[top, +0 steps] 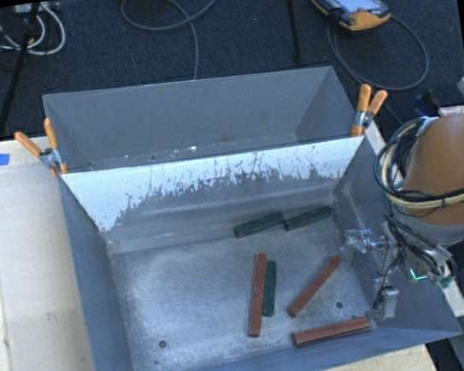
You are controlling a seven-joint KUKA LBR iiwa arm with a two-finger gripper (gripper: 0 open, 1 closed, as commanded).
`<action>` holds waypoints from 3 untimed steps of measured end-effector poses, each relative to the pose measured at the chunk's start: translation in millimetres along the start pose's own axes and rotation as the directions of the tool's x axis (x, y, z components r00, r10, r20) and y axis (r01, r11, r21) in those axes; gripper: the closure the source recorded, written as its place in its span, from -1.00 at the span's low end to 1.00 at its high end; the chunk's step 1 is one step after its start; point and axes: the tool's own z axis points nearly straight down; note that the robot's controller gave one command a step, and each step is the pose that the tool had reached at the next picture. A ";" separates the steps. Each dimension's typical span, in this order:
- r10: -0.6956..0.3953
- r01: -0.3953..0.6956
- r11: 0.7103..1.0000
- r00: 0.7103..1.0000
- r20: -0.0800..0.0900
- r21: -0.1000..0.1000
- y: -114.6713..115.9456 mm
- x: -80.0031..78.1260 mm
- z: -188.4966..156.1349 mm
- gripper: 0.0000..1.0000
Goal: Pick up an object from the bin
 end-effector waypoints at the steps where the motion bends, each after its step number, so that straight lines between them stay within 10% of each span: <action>1: -0.004 0.004 1.000 1.000 0.008 0.001 0.4 -1.8 -3.8 -1.00; 3: -0.217 0.217 0.976 0.976 0.012 0.005 20.6 -30.8 90.8 -1.00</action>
Offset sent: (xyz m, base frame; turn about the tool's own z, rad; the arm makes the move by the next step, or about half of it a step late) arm 0.0486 0.0385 -0.1074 -0.2294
